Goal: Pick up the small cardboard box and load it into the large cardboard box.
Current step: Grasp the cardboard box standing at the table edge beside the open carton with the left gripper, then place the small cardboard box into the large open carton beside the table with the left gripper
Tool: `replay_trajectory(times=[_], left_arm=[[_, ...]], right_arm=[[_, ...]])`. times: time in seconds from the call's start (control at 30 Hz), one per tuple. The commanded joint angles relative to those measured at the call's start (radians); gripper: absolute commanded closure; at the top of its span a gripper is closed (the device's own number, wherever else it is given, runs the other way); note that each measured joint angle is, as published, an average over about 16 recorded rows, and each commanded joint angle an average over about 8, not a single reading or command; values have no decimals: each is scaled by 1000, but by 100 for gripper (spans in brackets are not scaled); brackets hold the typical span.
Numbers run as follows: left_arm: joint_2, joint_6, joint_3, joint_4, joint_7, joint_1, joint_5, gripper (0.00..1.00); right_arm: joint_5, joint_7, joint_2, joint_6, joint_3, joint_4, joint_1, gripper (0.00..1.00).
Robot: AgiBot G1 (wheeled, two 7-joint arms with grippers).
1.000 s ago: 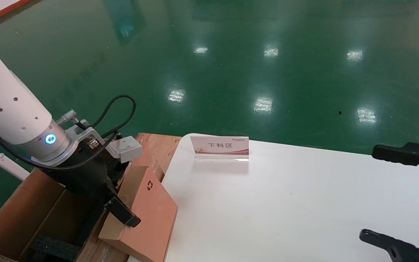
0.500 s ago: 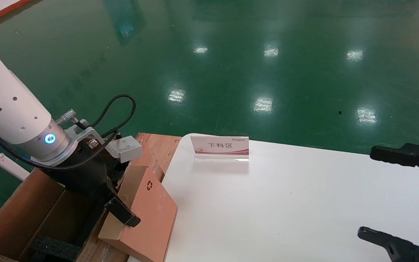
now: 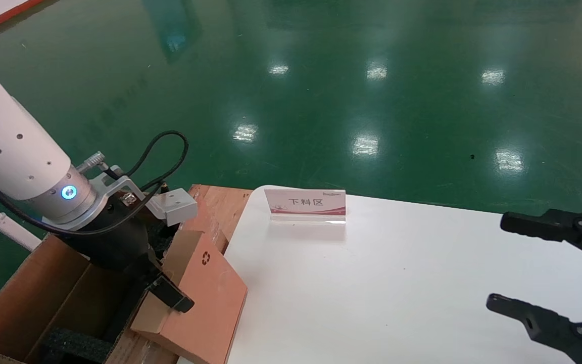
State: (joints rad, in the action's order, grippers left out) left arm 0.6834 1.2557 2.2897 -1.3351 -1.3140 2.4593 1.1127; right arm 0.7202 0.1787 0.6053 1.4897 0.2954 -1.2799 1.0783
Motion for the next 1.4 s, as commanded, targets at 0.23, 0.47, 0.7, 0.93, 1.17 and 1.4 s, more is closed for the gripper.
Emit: replay_trajectory(times=[0.23,0.47,0.7,0.93,1.17,1.4], left_arm=[[0,1,0,0,0,0,-1,100],[2,1,-2,4,3,4,3,100],[-3,12,-38,21,12,84,-9,100],[1,92,-105,115,40,252,-41,100],[39,226,-128,289,129,382,12,100],[57,321,-78,454,246,417,140,100]], right_arm=[[0,0,0,0,0,0,0,100],[0,0,0,0,0,0,0,100],[0,0,0,0,0,1,0,100],[0,-1,0,0,1,1,1,100],[-1,-1,0,0,1,1,1,100],[-1,-1,0,0,2,1,1,100]])
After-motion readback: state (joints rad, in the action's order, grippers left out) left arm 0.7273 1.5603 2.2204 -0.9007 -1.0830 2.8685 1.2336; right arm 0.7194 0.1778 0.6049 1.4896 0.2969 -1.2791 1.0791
